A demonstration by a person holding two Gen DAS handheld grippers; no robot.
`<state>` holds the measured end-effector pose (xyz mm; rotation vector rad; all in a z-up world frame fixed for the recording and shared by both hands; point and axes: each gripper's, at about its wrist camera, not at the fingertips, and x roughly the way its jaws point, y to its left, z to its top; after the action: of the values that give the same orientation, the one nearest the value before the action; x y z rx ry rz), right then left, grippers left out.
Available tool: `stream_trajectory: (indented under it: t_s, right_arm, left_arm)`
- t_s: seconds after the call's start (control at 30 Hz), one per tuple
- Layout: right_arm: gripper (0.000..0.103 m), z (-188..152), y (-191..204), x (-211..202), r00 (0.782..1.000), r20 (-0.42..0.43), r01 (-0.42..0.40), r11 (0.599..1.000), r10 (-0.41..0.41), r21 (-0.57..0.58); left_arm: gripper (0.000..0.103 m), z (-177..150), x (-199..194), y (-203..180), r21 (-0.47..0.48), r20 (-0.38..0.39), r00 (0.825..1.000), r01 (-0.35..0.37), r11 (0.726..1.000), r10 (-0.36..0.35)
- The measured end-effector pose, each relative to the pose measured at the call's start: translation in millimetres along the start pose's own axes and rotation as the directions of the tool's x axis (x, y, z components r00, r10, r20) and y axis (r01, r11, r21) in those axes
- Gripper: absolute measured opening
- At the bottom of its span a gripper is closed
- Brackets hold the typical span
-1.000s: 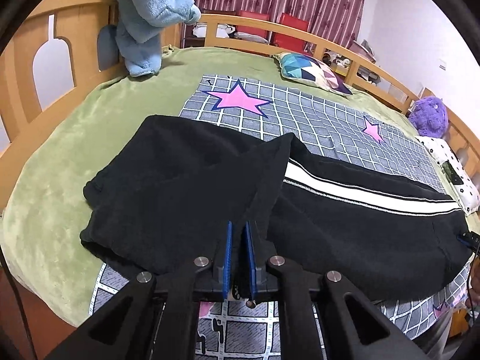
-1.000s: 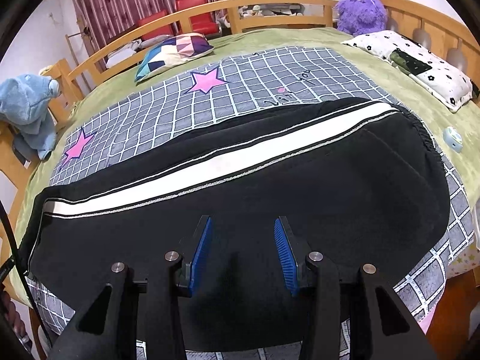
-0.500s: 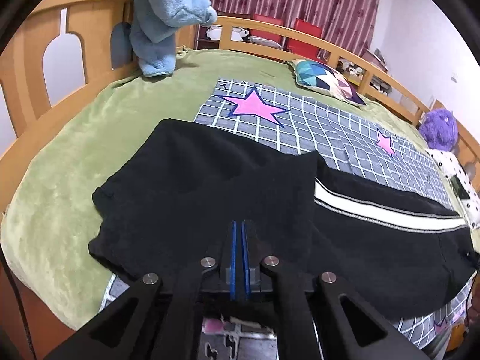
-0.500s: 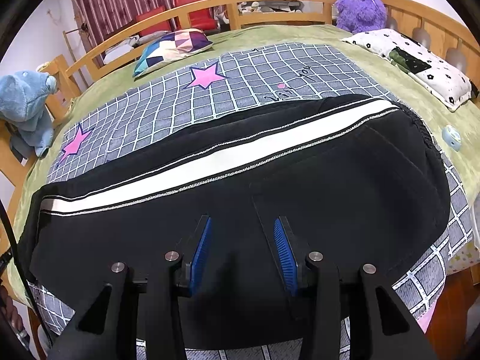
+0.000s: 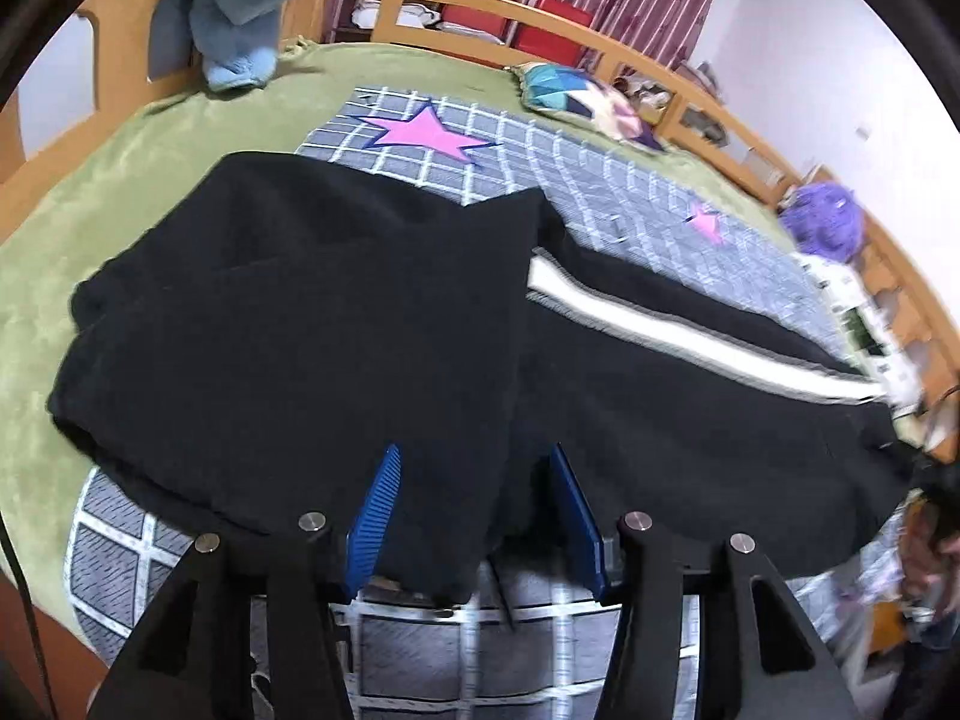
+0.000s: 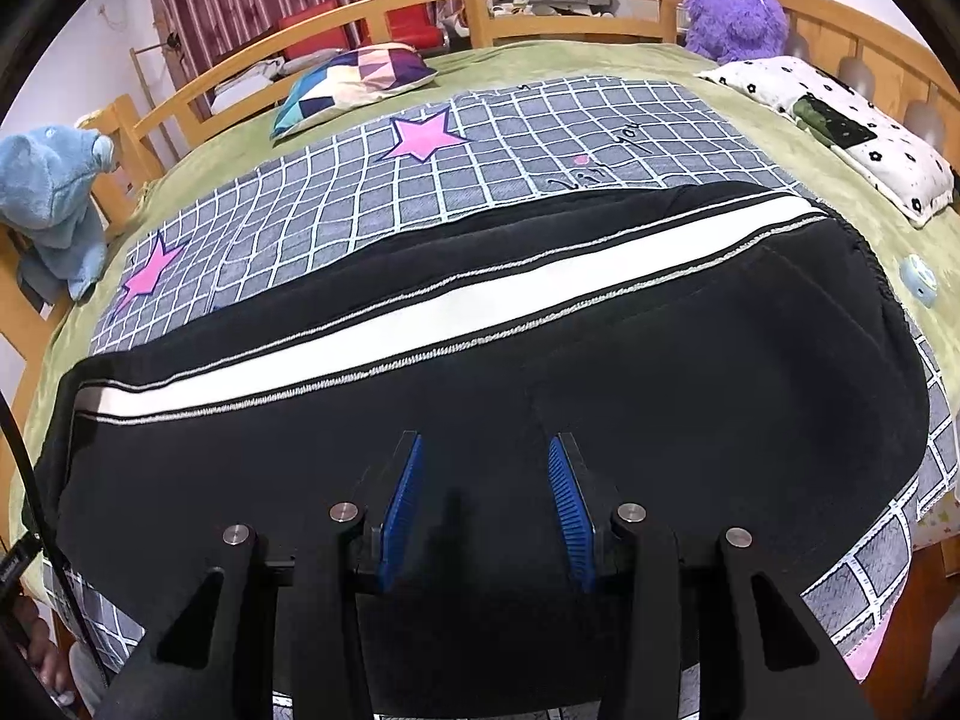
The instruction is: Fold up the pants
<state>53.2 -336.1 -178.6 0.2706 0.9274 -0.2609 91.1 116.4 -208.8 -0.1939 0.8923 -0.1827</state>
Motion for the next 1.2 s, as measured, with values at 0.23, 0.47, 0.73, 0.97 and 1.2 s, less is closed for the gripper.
stream_trajectory:
  t_s: [0.23, 0.47, 0.73, 0.97, 1.2]
  right_arm:
    - [0.042, -1.3, 2.4, -0.2, 1.0, 0.0, 0.006, 1.0, -0.006, -0.022]
    - [0.042, 8.8, -6.8, 1.1, 1.0, 0.003, 0.008, 1.0, -0.008, 0.01]
    - [0.042, 36.9, -17.6, 1.6, 0.998, 0.046, 0.05, 0.999, -0.05, 0.005]
    - [0.044, 50.4, -51.9, -6.6, 0.993, 0.111, 0.026, 0.998, -0.032, 0.052]
    - [0.051, 51.6, -93.7, -17.7, 0.983, 0.165, 0.073, 0.994, -0.085, 0.078]
  left_arm:
    - [0.007, 20.6, -17.5, 20.8, -0.036, 0.083, 0.994, -0.064, 0.997, 0.067]
    - [0.007, 99.9, -20.9, 50.3, -0.061, 0.202, 0.961, -0.179, 0.982, 0.188]
    - [0.006, 178.9, 19.0, 73.2, -0.094, 0.213, 0.933, -0.277, 0.956, 0.291]
    - [0.02, 182.3, 82.5, 78.8, -0.072, 0.059, 0.928, -0.365, 0.928, 0.369]
    - [0.059, 165.9, 60.5, 57.9, -0.08, 0.068, 0.916, -0.389, 0.918, 0.395]
